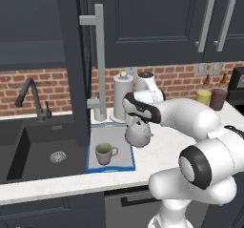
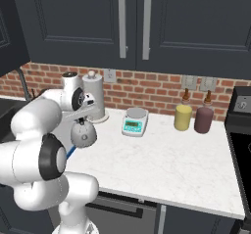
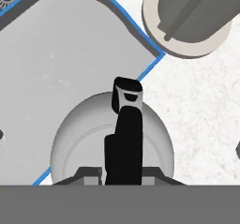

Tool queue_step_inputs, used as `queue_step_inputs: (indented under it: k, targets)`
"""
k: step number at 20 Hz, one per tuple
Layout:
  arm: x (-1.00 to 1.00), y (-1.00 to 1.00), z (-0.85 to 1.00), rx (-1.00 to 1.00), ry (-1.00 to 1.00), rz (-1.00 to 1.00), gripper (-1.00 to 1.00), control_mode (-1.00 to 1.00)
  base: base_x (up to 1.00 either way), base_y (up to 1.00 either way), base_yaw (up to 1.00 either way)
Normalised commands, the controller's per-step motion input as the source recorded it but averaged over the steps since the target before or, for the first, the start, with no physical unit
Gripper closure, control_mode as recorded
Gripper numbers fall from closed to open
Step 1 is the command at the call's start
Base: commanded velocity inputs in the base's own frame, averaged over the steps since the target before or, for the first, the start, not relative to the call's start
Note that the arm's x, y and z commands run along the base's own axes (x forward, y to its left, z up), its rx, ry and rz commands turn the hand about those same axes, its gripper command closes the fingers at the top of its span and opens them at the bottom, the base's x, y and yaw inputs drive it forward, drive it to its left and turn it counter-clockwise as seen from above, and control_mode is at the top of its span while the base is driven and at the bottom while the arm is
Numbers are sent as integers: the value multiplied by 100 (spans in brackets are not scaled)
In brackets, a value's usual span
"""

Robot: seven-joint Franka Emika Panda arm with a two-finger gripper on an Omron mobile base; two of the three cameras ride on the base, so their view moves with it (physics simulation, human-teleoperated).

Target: Pick the kettle from the counter and place it on the tray. Then pick the mug from the cabinet and place it on the tray. Then close the cabinet doors.

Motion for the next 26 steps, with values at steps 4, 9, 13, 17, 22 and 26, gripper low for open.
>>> queue_step_inputs:
  k: [4,9,13,17,22,26]
  targets:
    - [11,40,3,-7,-2,3,100,-100,0,0,0]
    - [22,27,0,-5,-1,5,100,-100,0,0,0]
    - [18,27,0,-2,0,6,100,-100,0,0,0]
    - [12,33,0,0,0,6,100,-100,0,0,0]
    - [10,28,0,0,0,5,100,-100,0,0,0]
    - [16,26,0,0,0,4,100,-100,0,0,0]
